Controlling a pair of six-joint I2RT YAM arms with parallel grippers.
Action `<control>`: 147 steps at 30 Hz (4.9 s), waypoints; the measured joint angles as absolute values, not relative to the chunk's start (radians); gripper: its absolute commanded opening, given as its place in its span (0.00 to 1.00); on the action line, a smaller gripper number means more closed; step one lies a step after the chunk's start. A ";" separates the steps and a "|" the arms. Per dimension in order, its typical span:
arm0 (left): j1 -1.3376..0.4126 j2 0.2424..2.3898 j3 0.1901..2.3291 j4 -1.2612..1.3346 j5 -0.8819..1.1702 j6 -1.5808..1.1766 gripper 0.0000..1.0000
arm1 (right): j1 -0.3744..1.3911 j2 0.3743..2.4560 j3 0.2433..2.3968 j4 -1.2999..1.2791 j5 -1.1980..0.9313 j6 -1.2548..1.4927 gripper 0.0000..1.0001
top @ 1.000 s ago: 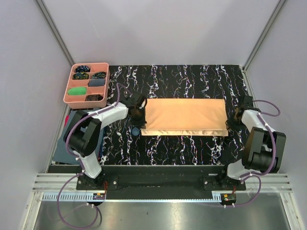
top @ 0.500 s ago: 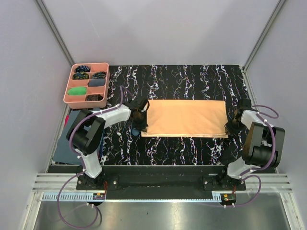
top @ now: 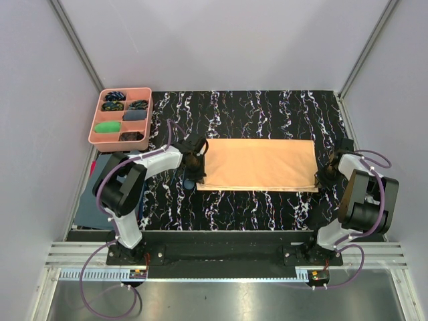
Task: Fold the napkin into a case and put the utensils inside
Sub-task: Fold and flatten the napkin at the center of the board, then fold the rectangle-folded napkin at the center of the board.
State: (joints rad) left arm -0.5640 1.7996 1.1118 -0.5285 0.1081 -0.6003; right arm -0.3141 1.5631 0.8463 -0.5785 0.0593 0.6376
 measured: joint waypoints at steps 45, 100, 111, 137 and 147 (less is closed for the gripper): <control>-0.576 1.686 1.052 -0.530 0.076 -0.559 0.33 | -0.326 1.427 0.808 -0.563 -0.097 0.556 0.30; -0.646 1.534 1.119 -0.498 0.340 -0.528 0.33 | -0.257 1.816 1.139 -0.582 0.027 0.150 0.44; -0.638 1.533 1.119 -0.498 0.339 -0.529 0.34 | -0.246 1.842 1.169 -0.598 0.064 0.174 0.15; -0.579 1.559 1.119 -0.493 0.332 -0.571 0.34 | -0.102 1.543 1.126 -0.678 0.216 0.268 0.00; -0.567 1.588 1.114 -0.465 0.324 -0.600 0.34 | 0.197 1.527 1.140 -0.700 0.125 0.410 0.00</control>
State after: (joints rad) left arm -0.5667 1.5879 1.1141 -0.4652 0.3244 -0.6003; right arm 0.1974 1.5269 1.1397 -0.7002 0.1249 0.4095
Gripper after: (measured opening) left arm 0.342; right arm 0.012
